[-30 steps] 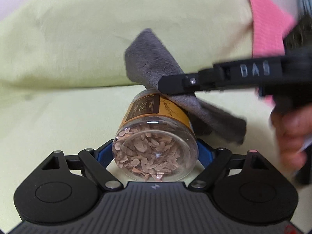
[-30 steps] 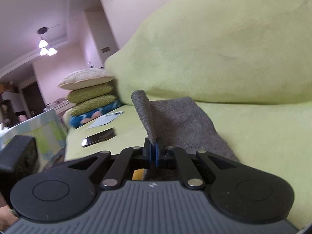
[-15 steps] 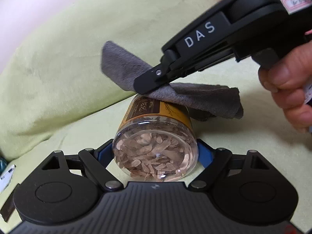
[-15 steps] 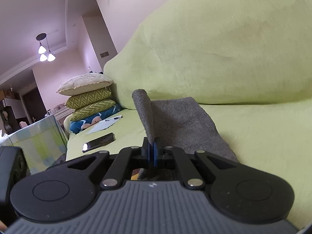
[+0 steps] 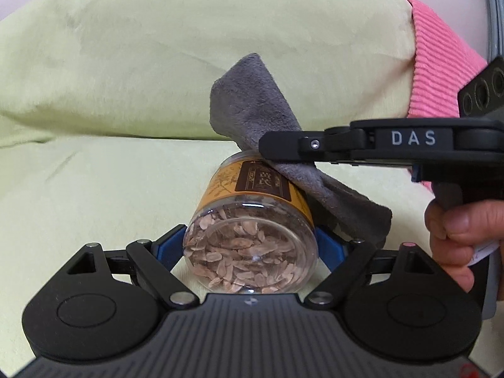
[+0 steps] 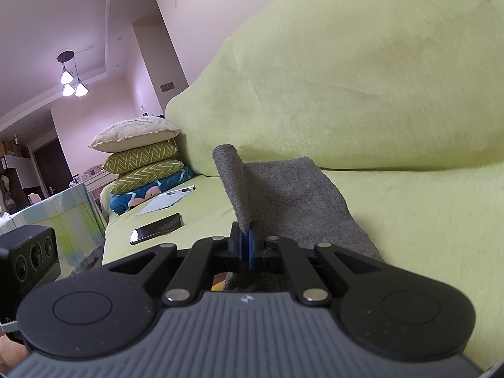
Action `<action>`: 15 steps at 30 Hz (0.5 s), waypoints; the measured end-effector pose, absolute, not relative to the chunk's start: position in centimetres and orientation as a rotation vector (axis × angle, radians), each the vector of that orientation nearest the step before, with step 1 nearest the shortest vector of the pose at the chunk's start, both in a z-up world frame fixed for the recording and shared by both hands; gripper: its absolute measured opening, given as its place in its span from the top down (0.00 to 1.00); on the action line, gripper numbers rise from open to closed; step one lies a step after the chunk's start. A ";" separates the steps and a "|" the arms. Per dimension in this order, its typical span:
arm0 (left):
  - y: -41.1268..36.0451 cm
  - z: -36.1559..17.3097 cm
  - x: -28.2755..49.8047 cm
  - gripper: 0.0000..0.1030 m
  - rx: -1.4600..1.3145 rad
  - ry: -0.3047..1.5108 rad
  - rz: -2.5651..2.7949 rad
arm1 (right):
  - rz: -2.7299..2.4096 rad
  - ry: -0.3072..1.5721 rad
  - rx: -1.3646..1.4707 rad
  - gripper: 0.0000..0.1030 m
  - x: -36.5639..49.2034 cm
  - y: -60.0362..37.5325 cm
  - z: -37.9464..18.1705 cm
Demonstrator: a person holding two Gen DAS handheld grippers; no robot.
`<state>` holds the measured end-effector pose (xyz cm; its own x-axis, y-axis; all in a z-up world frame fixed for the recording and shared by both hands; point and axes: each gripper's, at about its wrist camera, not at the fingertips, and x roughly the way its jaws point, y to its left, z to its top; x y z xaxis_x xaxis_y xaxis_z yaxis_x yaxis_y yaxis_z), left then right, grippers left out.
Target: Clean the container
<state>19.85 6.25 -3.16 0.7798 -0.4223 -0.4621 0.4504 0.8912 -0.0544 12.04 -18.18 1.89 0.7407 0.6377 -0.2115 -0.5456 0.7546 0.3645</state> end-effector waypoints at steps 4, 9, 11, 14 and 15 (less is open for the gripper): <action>5.6 -3.1 19.8 0.17 0.125 0.467 -0.471 | 0.678 0.346 0.272 0.97 11.4 -17.8 2.3; 4.4 -3.2 19.4 0.17 0.188 0.453 -0.463 | 0.800 0.361 0.228 0.97 9.7 -16.2 2.4; 4.4 -3.2 19.2 0.17 0.203 0.450 -0.461 | 0.816 0.361 0.215 0.97 9.6 -16.0 2.4; 4.3 -3.2 18.8 0.17 0.224 0.443 -0.460 | 0.796 0.359 0.242 0.99 10.4 -16.8 2.3; 4.0 -3.2 18.6 0.17 0.252 0.436 -0.458 | 0.764 0.349 0.240 0.99 10.7 -17.1 2.3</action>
<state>18.65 4.01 -3.17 0.8076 -0.3707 -0.4586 0.4764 0.8685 0.1369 10.73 -17.09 2.33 0.6690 0.7098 -0.2205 -0.6310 0.6992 0.3362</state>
